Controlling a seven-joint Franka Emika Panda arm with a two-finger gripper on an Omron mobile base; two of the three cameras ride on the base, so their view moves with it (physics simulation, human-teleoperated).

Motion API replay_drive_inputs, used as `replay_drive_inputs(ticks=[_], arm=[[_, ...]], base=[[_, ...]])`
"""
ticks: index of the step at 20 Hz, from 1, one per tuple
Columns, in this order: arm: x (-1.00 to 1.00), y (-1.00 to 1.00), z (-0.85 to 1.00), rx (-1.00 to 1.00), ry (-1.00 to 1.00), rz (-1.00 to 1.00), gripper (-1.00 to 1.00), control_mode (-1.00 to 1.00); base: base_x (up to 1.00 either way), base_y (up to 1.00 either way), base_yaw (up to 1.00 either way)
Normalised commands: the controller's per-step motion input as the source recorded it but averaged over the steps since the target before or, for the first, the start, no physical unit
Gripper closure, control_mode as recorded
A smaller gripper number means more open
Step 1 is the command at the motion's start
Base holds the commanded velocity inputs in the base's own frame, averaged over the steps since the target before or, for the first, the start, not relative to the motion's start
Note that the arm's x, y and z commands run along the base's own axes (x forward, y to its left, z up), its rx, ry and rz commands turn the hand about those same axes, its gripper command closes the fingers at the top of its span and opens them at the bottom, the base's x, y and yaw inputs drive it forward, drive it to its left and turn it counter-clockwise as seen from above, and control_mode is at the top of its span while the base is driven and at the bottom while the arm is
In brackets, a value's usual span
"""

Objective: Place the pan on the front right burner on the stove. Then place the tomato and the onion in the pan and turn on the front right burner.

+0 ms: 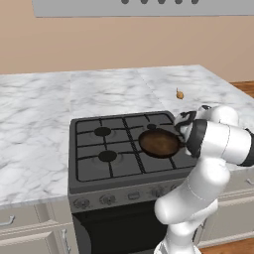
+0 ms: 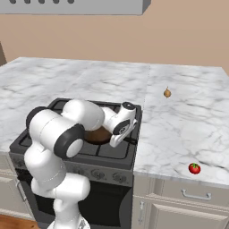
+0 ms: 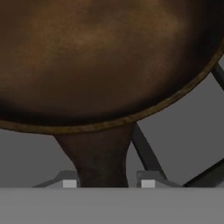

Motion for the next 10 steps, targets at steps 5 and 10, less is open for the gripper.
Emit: replay_drive_inputs(ticks=[5, 10], arm=[[-0.30, -0.04, 0.03, 0.00, -0.01, 0.00, -1.00, -1.00], [-0.30, 0.11, 0.45, 0.01, -0.05, 0.00, -1.00, -1.00]], base=[[0.00, 0.00, 0.00], [0.00, 0.00, 0.00]])
